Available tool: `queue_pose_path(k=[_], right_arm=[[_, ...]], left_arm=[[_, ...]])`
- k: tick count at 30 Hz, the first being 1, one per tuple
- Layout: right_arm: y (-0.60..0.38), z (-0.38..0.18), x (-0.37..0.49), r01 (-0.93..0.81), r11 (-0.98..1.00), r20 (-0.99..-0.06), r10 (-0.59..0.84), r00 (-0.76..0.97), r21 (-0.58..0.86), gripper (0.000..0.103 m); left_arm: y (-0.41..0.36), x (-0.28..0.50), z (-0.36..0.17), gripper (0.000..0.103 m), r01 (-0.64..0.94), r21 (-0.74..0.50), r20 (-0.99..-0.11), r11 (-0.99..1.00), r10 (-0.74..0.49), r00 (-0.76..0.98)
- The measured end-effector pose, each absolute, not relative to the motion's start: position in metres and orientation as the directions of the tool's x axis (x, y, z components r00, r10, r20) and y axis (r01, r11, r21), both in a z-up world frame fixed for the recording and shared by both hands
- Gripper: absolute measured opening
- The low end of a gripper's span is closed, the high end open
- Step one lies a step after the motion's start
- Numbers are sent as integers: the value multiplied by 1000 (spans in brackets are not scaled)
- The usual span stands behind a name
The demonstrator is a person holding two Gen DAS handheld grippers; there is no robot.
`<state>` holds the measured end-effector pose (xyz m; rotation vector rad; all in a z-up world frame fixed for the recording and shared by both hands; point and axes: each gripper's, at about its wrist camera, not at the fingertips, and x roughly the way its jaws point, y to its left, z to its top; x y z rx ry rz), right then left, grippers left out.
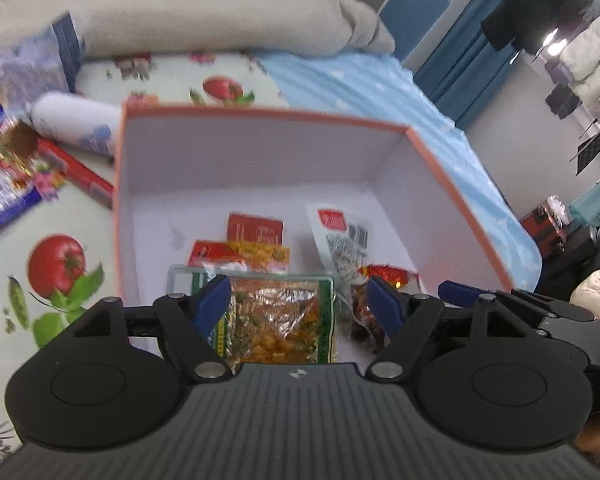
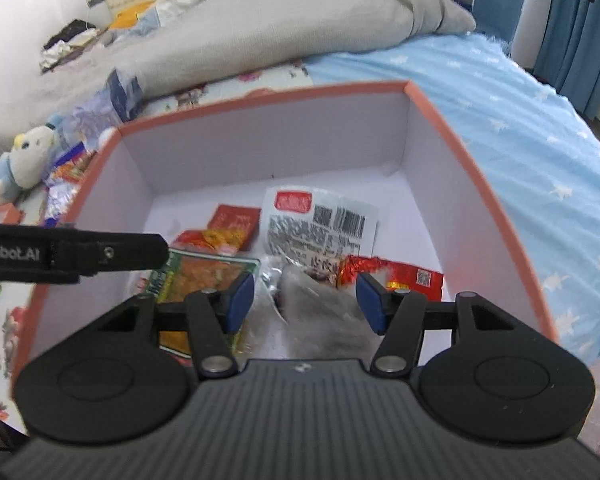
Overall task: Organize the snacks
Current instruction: 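Open both tools to drop the packets into the pink box, then withdraw both tools from the box back toward the snack pile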
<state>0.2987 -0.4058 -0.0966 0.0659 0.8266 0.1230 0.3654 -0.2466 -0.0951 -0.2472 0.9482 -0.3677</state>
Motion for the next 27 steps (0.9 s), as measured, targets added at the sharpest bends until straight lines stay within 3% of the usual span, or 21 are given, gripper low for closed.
queue_pose_path(k=[13, 27], right_arm=[[-371, -18, 225, -139, 983, -576, 183, 797, 121, 59], [-317, 20, 152, -214, 967, -447, 255, 858, 141, 59]], left_arm=[[-193, 284, 2, 79, 235, -261, -613, 936, -349, 709], [-116, 185, 51, 79, 160, -248, -529, 956, -272, 804]])
